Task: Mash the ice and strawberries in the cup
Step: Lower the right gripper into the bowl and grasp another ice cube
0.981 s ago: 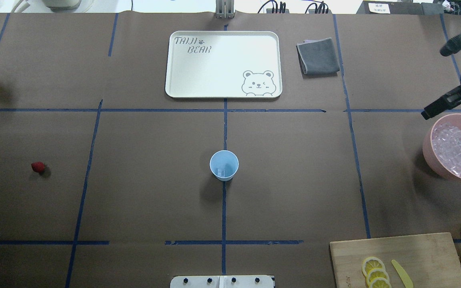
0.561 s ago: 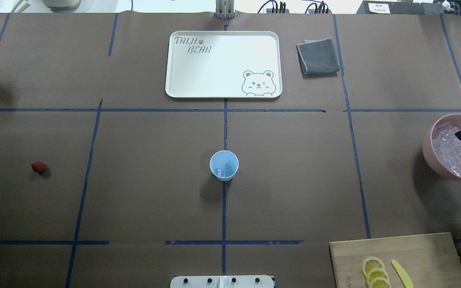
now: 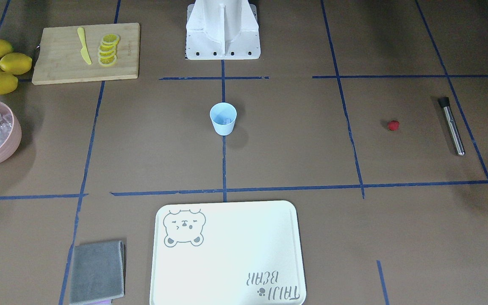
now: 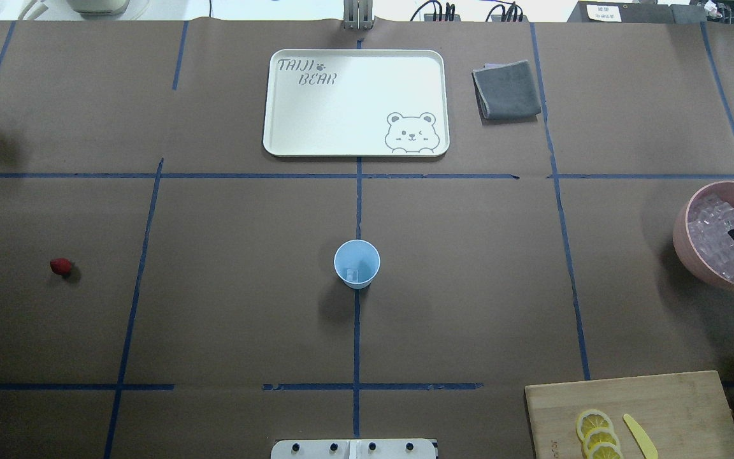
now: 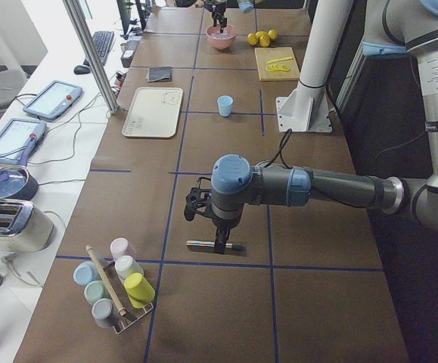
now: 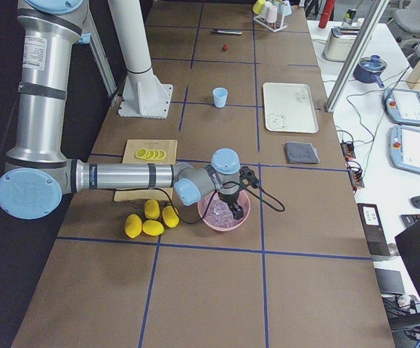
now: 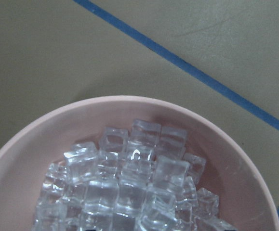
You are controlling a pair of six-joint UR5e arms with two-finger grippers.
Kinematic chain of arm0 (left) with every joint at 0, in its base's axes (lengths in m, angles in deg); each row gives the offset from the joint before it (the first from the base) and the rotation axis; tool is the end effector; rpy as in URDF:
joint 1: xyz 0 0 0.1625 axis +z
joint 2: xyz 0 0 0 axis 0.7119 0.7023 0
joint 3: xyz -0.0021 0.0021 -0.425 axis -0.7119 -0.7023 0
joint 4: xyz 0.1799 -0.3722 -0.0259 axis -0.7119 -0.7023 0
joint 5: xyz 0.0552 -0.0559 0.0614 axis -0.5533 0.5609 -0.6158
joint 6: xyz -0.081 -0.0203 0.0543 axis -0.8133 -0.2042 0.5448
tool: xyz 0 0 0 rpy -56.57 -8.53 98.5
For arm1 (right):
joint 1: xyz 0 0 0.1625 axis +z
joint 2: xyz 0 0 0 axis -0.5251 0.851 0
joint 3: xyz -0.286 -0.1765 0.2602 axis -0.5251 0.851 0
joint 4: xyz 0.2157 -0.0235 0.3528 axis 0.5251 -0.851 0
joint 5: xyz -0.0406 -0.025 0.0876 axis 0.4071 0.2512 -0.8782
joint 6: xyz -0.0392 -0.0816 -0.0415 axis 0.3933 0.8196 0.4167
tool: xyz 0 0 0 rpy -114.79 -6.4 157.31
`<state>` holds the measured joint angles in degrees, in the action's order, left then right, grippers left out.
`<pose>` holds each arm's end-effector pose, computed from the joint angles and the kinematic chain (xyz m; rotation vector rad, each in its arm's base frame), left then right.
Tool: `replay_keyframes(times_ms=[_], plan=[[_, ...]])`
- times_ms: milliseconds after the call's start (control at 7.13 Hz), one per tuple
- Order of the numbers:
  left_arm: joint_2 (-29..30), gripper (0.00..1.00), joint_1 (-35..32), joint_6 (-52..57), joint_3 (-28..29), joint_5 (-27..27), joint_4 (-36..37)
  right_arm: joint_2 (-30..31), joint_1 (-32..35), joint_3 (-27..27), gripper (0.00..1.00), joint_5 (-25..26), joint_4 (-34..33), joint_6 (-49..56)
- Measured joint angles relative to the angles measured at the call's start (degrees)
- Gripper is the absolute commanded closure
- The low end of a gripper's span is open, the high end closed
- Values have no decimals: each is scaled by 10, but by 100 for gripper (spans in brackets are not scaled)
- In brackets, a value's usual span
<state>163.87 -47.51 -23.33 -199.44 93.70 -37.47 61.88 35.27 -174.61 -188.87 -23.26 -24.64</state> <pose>-0.0789 -0.3733 0.5856 0.1329 0.8191 0.1240 -0.1085 -0.4378 0.6253 0.3170 -0.7502 -0.5002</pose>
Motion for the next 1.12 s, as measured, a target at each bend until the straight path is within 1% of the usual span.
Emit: replay_keyframes(times_ms=[140, 280, 421, 701, 1122], plan=[[0, 0, 0, 0, 0, 0, 1, 14, -11, -11, 17, 0, 2, 0], [-1, 0, 0, 0, 0, 0, 2, 31, -21, -26, 25, 0, 3, 0], [-1, 0, 0, 0, 0, 0, 2, 42, -30, -36, 30, 1, 3, 1], [-1, 0, 0, 0, 0, 0, 4, 46, -47, -39, 30, 6, 2, 1], [-1, 0, 0, 0, 1, 0, 4, 45, -52, -35, 35, 9, 0, 17]])
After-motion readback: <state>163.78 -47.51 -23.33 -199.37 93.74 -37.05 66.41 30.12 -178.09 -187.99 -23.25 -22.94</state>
